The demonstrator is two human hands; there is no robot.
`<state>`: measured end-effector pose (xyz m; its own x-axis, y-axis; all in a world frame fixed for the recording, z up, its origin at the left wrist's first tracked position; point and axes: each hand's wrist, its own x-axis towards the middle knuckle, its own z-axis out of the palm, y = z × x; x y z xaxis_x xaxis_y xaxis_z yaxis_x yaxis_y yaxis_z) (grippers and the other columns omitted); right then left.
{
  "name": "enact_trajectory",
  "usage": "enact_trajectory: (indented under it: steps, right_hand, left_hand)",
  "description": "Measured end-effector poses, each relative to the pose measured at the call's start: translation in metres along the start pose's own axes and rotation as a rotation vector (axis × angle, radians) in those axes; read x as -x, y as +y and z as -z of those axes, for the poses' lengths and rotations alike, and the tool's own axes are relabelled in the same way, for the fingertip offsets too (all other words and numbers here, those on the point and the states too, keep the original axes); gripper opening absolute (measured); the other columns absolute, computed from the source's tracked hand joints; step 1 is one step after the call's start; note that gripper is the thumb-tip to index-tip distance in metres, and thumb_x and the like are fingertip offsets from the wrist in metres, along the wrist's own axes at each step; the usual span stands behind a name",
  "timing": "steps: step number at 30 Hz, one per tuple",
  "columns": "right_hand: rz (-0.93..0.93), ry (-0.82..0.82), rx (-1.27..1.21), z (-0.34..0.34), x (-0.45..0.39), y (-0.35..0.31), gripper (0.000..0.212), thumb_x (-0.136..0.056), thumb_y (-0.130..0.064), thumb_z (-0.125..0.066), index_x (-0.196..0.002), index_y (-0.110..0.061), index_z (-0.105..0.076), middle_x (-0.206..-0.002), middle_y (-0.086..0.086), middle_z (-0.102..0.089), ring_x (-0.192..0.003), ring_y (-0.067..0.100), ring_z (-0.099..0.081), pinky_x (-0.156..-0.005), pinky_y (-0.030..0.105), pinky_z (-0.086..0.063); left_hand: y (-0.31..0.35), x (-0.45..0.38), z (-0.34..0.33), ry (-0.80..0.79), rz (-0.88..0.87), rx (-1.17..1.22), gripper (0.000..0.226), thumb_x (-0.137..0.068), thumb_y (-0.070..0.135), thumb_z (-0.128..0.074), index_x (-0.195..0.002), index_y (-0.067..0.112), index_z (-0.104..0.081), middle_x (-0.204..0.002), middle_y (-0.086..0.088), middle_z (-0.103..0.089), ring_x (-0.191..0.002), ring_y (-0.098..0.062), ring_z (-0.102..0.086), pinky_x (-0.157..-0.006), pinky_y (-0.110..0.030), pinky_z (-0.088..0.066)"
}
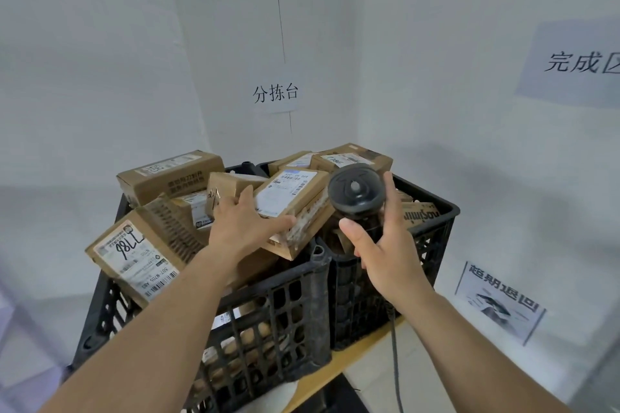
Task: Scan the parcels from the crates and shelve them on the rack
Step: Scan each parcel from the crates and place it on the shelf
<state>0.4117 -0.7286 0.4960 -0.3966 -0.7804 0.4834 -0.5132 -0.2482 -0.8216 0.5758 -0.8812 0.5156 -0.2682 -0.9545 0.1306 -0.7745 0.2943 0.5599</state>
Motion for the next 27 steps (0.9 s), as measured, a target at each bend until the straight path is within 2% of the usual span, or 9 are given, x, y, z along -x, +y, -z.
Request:
enact_trajectory:
  steps: [4,6,10,14,17,19,21,24,27]
  right_hand:
    - [-0.012,0.002,-0.008,0.002,0.002,-0.009,0.101,-0.07,-0.072,-0.055,-0.147,-0.054,0.007,-0.116,-0.063,-0.024,-0.117,0.031,-0.059,-0.099,0.058,-0.047]
    - [-0.005,-0.007,-0.018,0.003,0.003,-0.012,0.104,-0.07,-0.072,-0.055,-0.151,-0.05,0.006,-0.122,-0.062,-0.02,-0.118,0.031,-0.057,-0.1,0.06,-0.046]
    - [-0.003,-0.032,-0.012,0.003,0.01,-0.017,0.103,-0.068,-0.076,-0.057,-0.148,-0.056,0.006,-0.147,-0.031,-0.022,-0.128,0.041,-0.05,-0.102,0.06,-0.044]
    - [-0.003,-0.057,0.003,0.004,0.021,-0.02,0.096,-0.068,-0.076,-0.056,-0.139,-0.065,0.007,-0.157,-0.018,-0.027,-0.126,0.04,-0.052,-0.1,0.06,-0.046]
    - [-0.011,-0.089,-0.019,0.004,0.028,-0.022,0.102,-0.07,-0.072,-0.054,-0.15,-0.054,0.006,-0.129,-0.05,-0.029,-0.117,0.034,-0.059,-0.097,0.058,-0.049]
    - [-0.021,-0.1,-0.029,0.005,0.032,-0.023,0.103,-0.07,-0.072,-0.054,-0.151,-0.052,0.007,-0.117,-0.054,-0.029,-0.114,0.032,-0.061,-0.097,0.057,-0.049]
    - [-0.027,-0.108,-0.041,0.006,0.035,-0.024,0.104,-0.07,-0.072,-0.054,-0.151,-0.051,0.008,-0.124,-0.043,-0.034,-0.115,0.032,-0.06,-0.097,0.058,-0.049]
    - [-0.032,-0.112,-0.051,0.008,0.038,-0.024,0.104,-0.07,-0.072,-0.054,-0.15,-0.052,0.008,-0.139,-0.023,-0.04,-0.11,0.028,-0.061,-0.096,0.06,-0.049]
    - [-0.029,-0.11,-0.056,0.009,0.041,-0.022,0.103,-0.071,-0.071,-0.055,-0.149,-0.052,0.008,-0.14,-0.022,-0.04,-0.109,0.027,-0.063,-0.095,0.059,-0.05]
  left_hand:
    - [-0.001,0.011,0.005,0.049,0.002,0.071,0.112,-0.067,0.062,-0.075,-0.153,0.023,-0.014,-0.152,-0.013,-0.015,-0.141,-0.033,-0.02,-0.111,-0.049,-0.031]
    - [-0.002,0.017,0.011,0.061,-0.014,0.051,0.114,-0.067,0.061,-0.075,-0.153,0.023,-0.012,-0.152,-0.013,-0.013,-0.142,-0.033,-0.02,-0.112,-0.048,-0.03]
    - [-0.01,0.035,0.025,0.079,-0.049,0.021,0.114,-0.069,0.056,-0.077,-0.154,0.021,-0.008,-0.145,-0.01,-0.017,-0.14,-0.03,-0.021,-0.112,-0.043,-0.028]
    - [-0.024,0.05,0.029,0.161,-0.194,-0.211,0.123,-0.06,0.062,-0.078,-0.153,0.021,-0.008,-0.139,-0.007,-0.019,-0.136,-0.027,-0.022,-0.113,-0.043,-0.03]
    - [-0.032,0.06,0.027,0.17,-0.271,-0.359,0.126,-0.054,0.069,-0.077,-0.15,0.019,-0.013,-0.133,-0.006,-0.022,-0.13,-0.025,-0.024,-0.114,-0.039,-0.028]
    - [-0.033,0.068,0.026,0.152,-0.254,-0.366,0.125,-0.056,0.074,-0.073,-0.151,0.019,-0.012,-0.133,-0.006,-0.022,-0.13,-0.024,-0.023,-0.114,-0.037,-0.025]
    - [-0.03,0.074,0.027,0.168,-0.219,-0.317,0.118,-0.063,0.076,-0.067,-0.152,0.018,-0.013,-0.134,-0.006,-0.023,-0.132,-0.023,-0.023,-0.114,-0.037,-0.025]
    - [-0.02,0.073,0.031,0.229,-0.204,-0.236,0.087,-0.085,0.061,-0.055,-0.15,0.015,-0.022,-0.137,-0.009,-0.03,-0.134,-0.025,-0.027,-0.112,-0.04,-0.027]
    - [-0.007,0.066,0.038,0.241,-0.177,-0.226,0.058,-0.091,0.046,-0.056,-0.137,0.015,-0.042,-0.134,-0.008,-0.035,-0.13,-0.025,-0.034,-0.105,-0.039,-0.034]
